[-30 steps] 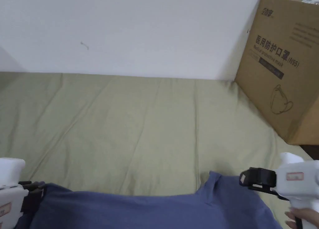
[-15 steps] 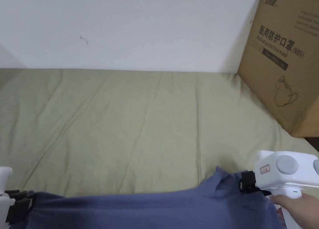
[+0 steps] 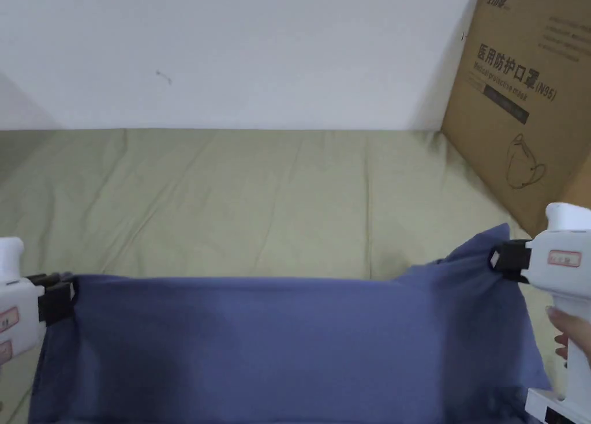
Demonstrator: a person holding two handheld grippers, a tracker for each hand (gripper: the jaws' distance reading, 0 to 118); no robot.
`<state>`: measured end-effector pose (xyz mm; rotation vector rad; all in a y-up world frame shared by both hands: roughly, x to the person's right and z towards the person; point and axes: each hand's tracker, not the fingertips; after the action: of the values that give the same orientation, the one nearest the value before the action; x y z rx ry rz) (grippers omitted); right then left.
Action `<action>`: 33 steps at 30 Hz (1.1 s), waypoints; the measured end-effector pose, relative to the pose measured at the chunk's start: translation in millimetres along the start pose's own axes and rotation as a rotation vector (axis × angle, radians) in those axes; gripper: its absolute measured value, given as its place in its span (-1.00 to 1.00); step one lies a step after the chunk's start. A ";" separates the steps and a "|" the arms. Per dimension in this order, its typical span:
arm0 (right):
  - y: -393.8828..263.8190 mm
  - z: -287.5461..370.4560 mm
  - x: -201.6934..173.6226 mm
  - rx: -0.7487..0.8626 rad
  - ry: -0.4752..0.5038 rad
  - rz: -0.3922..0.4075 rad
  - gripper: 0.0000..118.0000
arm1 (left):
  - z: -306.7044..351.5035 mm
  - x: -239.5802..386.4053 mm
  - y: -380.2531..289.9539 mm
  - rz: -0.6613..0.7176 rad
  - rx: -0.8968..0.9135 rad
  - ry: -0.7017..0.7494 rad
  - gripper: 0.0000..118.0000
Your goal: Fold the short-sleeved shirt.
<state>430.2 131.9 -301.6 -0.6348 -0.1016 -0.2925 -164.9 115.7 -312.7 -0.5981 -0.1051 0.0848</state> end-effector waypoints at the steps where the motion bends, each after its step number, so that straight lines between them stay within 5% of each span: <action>1: -2.2 11.2 2.2 0.008 0.003 -0.022 -0.89 | 5.7 1.3 0.4 -0.005 0.003 -0.003 -0.95; 5: -34.2 48.5 23.0 -0.034 0.035 -0.062 -0.89 | 31.8 -0.7 -24.4 -0.050 -0.025 -0.040 -0.95; 12: -150.9 117.5 57.7 -0.221 0.000 0.029 -0.89 | 90.0 -19.7 -120.8 -0.025 -0.195 -0.110 -0.95; 16: -190.1 114.5 64.5 -0.297 -0.027 0.006 -0.89 | 93.6 -26.2 -163.1 -0.015 -0.294 -0.117 -0.93; 18: -195.9 107.9 64.8 -0.273 -0.027 -0.018 -0.88 | 93.2 -25.8 -169.5 -0.024 -0.290 -0.108 -0.76; 19: -197.4 101.5 70.0 -0.241 -0.042 -0.009 -0.72 | 95.3 -24.5 -168.6 -0.045 -0.274 -0.092 -0.36; 20: -194.1 101.2 66.9 -0.212 -0.088 0.022 -0.25 | 98.5 -23.6 -165.6 -0.050 -0.264 -0.081 0.11; 22: -185.4 106.7 61.1 -0.206 -0.093 0.057 1.00 | 107.8 -21.3 -158.1 -0.039 -0.239 -0.083 1.00; 27: -154.7 161.4 10.5 0.049 0.038 0.154 0.96 | 158.8 17.1 -120.4 -0.057 0.020 -0.092 0.96; 30: -154.9 207.3 -32.1 0.417 0.081 0.178 0.96 | 193.3 61.7 -113.1 -0.100 0.278 0.034 0.93; 33: -163.9 239.7 -77.3 0.630 0.077 0.210 0.93 | 228.5 99.6 -113.2 -0.103 0.596 0.056 0.65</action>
<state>306.3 168.1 -30.2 -0.0060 -0.0477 -0.0701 -88.8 160.7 -53.6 0.0008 -0.0514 -0.0031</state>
